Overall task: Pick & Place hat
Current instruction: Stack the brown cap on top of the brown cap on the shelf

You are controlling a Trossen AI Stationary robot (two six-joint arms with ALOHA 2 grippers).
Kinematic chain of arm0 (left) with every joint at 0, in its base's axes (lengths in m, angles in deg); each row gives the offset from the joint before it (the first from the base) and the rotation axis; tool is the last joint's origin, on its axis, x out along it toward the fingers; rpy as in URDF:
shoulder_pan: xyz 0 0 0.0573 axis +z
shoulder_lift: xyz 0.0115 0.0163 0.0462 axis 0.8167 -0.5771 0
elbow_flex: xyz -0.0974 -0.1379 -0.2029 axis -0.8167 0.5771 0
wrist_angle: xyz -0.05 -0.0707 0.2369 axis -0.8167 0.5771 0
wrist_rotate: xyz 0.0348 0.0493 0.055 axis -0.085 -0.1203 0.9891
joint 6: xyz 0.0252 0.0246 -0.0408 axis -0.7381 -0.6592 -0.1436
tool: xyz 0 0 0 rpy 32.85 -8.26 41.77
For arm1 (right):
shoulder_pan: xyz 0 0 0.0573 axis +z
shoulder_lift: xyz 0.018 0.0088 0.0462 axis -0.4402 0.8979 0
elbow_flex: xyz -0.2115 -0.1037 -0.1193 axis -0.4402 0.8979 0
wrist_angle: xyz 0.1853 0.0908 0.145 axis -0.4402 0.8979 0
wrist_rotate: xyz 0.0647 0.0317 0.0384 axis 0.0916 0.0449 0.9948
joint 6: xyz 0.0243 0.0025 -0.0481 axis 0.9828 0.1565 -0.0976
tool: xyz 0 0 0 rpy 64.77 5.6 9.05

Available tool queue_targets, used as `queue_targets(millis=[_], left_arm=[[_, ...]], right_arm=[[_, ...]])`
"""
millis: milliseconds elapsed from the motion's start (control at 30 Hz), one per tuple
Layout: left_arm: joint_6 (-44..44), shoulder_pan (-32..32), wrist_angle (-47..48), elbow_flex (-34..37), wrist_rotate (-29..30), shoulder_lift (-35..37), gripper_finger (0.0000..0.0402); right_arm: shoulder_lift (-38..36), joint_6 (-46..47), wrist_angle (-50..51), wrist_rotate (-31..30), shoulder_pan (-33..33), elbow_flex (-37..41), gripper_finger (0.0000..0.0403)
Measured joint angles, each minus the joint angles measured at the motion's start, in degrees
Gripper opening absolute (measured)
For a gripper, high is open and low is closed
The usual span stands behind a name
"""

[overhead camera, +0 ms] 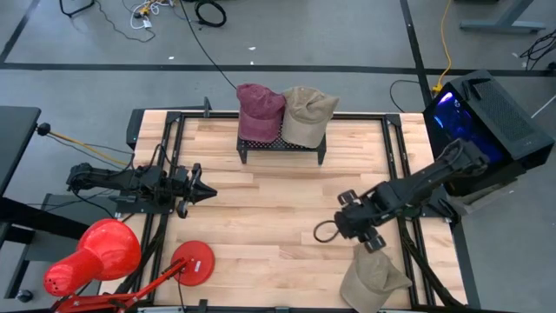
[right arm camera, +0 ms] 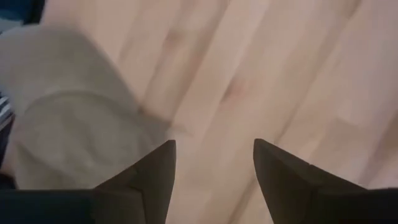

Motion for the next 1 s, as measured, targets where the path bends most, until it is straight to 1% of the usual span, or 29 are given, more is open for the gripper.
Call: queue_targets(millis=[200, 433, 767, 1000], left_arm=[[0.0, 0.0, 0.0, 0.0, 0.0, 0.0, 0.0039], [0.0, 0.0, 0.0, 0.0, 0.0, 0.0, 0.0039], [0.0, 0.0, 0.0, 0.0, 0.0, 0.0, 0.0039], [0.0, 0.0, 0.0, 0.0, 0.0, 0.0, 0.0039]], right_arm=[[-3.3, 2.9, -0.1, 1.8, 5.8, 4.7, 0.0217], [-3.9, 5.3, -2.8, 2.8, 14.1, 8.0, 0.0217], [-3.7, 7.1, -8.0, 2.7, 22.6, 8.4, 0.0217], [-0.1, 8.4, -10.4, 3.4, 26.9, 8.4, 0.0217]])
